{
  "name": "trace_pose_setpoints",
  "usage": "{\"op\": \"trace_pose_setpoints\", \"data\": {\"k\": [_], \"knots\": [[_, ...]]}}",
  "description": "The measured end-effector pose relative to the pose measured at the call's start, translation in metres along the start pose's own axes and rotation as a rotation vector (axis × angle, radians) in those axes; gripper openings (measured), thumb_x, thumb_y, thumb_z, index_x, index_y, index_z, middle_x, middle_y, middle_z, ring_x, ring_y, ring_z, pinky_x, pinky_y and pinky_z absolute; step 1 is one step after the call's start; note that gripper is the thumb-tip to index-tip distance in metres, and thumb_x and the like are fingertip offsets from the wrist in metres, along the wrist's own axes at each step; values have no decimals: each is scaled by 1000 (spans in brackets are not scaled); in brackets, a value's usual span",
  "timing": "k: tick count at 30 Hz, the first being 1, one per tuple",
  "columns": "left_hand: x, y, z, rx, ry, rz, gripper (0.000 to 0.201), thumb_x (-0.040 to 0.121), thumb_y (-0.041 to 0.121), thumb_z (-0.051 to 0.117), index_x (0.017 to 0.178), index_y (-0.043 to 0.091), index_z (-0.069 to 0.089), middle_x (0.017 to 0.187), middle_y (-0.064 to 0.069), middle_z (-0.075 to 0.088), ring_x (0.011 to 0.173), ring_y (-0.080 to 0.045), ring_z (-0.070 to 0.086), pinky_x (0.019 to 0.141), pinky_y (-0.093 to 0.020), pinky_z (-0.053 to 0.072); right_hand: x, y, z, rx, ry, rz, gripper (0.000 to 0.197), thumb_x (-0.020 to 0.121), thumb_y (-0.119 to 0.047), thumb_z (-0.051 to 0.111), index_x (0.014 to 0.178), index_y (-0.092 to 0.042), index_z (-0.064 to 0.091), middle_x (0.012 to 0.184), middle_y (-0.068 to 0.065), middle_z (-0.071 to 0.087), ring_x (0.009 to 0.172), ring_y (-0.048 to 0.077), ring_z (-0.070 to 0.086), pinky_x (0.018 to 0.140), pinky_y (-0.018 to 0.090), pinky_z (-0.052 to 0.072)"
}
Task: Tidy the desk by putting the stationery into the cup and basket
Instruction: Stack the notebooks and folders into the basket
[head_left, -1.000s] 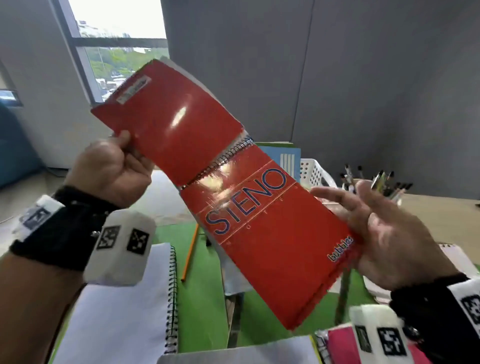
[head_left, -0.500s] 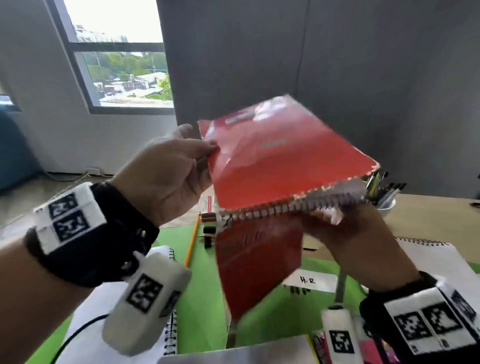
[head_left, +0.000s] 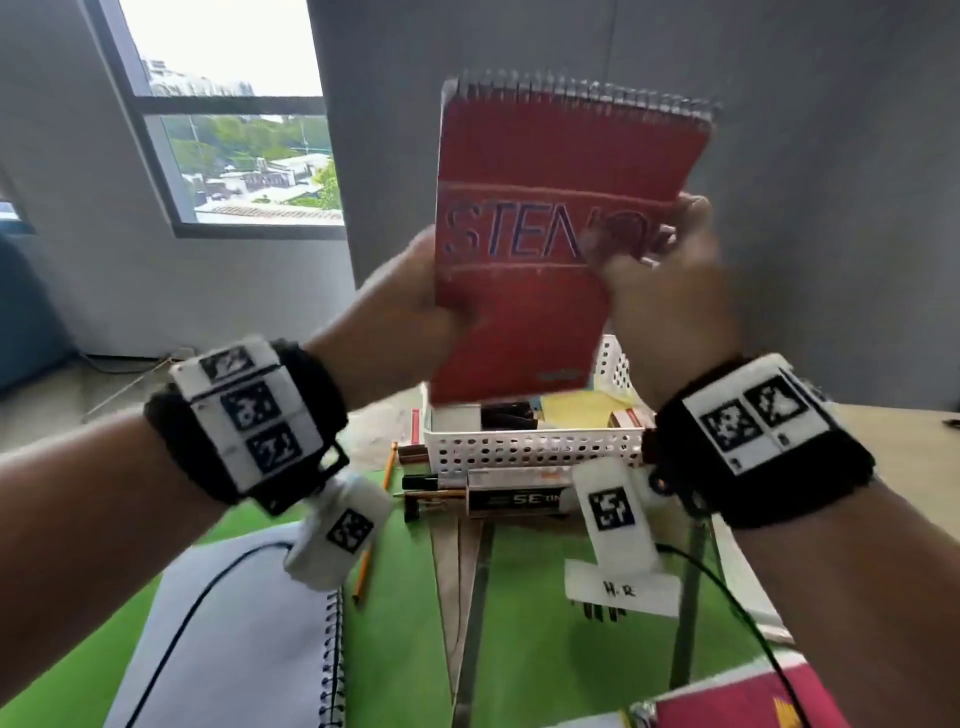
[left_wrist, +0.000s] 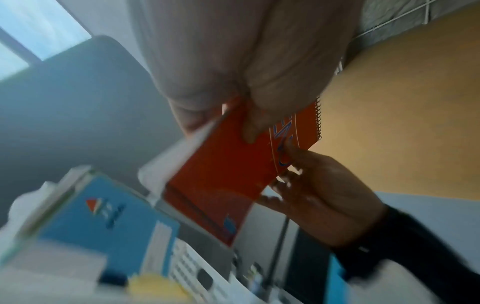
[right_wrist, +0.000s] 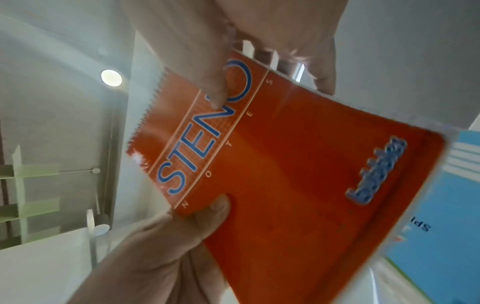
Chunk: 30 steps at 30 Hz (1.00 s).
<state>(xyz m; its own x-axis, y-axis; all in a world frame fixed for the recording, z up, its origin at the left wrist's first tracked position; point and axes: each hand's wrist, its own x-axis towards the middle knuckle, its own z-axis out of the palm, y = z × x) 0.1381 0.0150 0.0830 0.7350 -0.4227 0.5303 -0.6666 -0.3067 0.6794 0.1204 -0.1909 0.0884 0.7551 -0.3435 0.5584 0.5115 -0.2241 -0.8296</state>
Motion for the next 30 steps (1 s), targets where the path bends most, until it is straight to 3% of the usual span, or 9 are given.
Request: {"op": "trace_pose_setpoints", "data": {"k": [3,5,8,12,15,18,22,26,30], "knots": [[48,-30,-21,218,204,-84,38,75,16,58,113,17,62,104,-6,72,97,-27,70,85,-53,59,14,21,-2,4,-88,225,43,89,-17,72,125,-19,49,115,0,62,97,10,63,75,22,54],[76,-42,-27,363,187,-152,42,72,25,54,114,23,62,101,0,72,94,-23,69,84,-46,59,10,52,-9,-214,-226,276,23,91,-14,69,113,-15,61,101,-1,66,84,13,61,64,21,48],[114,-55,-22,635,-61,-231,36,84,18,58,120,20,63,105,-1,70,97,-24,65,88,-38,55,-3,102,-21,-569,-530,298,8,91,-24,70,85,-20,66,79,-6,67,76,15,60,68,31,50],[155,-81,7,891,-389,-321,24,91,15,61,112,19,72,101,2,73,92,-21,66,90,-37,56,-16,121,-26,-911,-811,242,25,91,-54,57,85,-30,61,97,-13,69,97,15,62,96,41,46],[173,-103,36,971,-560,-408,26,96,15,61,121,13,70,115,-5,68,98,-20,61,92,-34,52,-23,119,-27,-955,-828,189,14,95,-53,54,94,-39,55,113,-12,68,112,18,56,109,46,31],[180,-122,53,1055,-564,-392,37,96,15,63,133,10,60,119,-7,65,102,-25,63,91,-33,52,-24,120,-26,-932,-825,200,11,96,-50,54,95,-39,53,114,-10,67,115,20,51,112,47,26],[183,-147,66,1134,-633,-436,80,82,19,78,151,20,37,122,-2,65,97,-22,66,86,-35,57,-19,125,-25,-915,-858,253,13,96,-52,53,98,-40,53,120,-6,64,119,23,48,111,46,24],[181,-142,67,1180,-614,-429,42,88,15,71,127,11,58,109,-4,69,97,-25,66,82,-33,54,-17,125,-25,-920,-879,253,13,97,-52,51,100,-40,52,120,-5,63,119,24,48,108,45,25],[183,-139,58,1106,-436,-363,36,90,15,67,125,10,59,107,-5,69,94,-27,66,80,-35,55,-17,119,-29,-905,-913,269,11,100,-48,50,103,-38,52,108,-7,55,110,21,41,108,43,25]]}}
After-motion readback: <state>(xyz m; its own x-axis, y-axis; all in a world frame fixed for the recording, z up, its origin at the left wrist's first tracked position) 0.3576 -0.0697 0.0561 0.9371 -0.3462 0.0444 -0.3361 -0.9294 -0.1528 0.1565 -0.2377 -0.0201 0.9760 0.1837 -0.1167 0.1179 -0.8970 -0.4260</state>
